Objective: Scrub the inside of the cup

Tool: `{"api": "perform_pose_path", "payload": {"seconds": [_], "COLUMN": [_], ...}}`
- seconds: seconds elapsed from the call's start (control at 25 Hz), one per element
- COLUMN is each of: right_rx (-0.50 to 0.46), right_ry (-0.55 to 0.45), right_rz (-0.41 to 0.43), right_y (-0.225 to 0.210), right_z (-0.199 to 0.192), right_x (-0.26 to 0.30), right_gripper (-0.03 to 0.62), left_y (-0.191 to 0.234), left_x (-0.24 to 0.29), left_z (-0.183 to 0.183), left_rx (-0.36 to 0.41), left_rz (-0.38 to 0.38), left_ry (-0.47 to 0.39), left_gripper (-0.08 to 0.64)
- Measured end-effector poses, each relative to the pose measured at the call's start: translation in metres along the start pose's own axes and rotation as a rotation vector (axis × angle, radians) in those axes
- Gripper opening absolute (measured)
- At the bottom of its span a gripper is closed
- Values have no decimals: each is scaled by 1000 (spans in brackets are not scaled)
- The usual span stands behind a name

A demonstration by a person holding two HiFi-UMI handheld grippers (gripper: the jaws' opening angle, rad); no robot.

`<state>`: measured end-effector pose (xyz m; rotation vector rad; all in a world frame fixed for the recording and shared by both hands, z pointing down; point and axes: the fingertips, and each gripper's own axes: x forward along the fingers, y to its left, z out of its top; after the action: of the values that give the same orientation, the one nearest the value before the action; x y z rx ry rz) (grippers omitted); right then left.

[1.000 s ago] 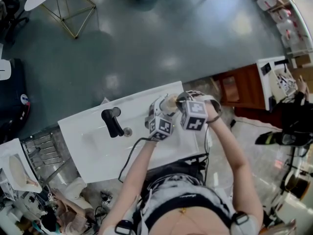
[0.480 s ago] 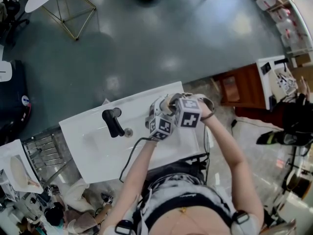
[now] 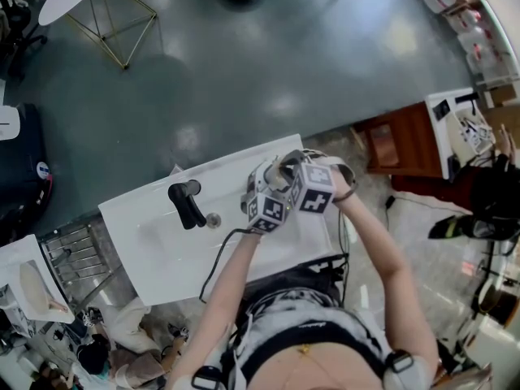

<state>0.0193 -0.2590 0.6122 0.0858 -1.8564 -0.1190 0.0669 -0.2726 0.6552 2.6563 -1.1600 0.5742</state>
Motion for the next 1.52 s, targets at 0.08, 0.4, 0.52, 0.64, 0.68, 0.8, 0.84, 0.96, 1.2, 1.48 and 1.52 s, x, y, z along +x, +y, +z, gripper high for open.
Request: {"api": "perform_pose_path", "payload": {"seconds": [0.08, 0.4, 0.52, 0.64, 0.68, 0.8, 0.84, 0.96, 1.2, 1.48, 1.52], "right_rx": [7, -45, -25, 21, 36, 57, 57, 54, 108, 127, 134], "right_ry": [19, 130, 135, 119, 105, 74, 78, 106, 87, 63, 50], "right_rz": [-24, -14, 6, 66, 87, 94, 85, 71, 124, 102, 92], "right_y": [-6, 3, 7, 14, 16, 16, 16, 15, 15, 16, 16], "right_z": [-6, -26, -29, -27, -23, -14, -14, -14, -13, -14, -14], "right_x": [-1, -6, -7, -7, -6, -3, -2, 1, 6, 6, 5], "right_gripper": [47, 44, 44, 44, 44, 44, 44, 46, 46, 46, 46], "left_y": [0, 1, 0, -1, -1, 1, 1, 1, 2, 2, 2], "left_x": [0, 1, 2, 1, 1, 1, 1, 1, 1, 1, 1], "left_z": [0, 0, -1, -1, -2, -1, -1, -1, -2, -4, -4], "left_rx": [1, -3, -3, -1, 1, 5, 7, 9, 8, 8, 8], "left_rz": [-2, -2, -5, -4, -1, 5, 7, 8, 6, 2, 1], "left_ry": [0, 0, 5, 4, 3, 3, 4, 4, 8, 14, 14], "left_gripper": [365, 365, 365, 365, 365, 365, 365, 364, 364, 365, 365]}}
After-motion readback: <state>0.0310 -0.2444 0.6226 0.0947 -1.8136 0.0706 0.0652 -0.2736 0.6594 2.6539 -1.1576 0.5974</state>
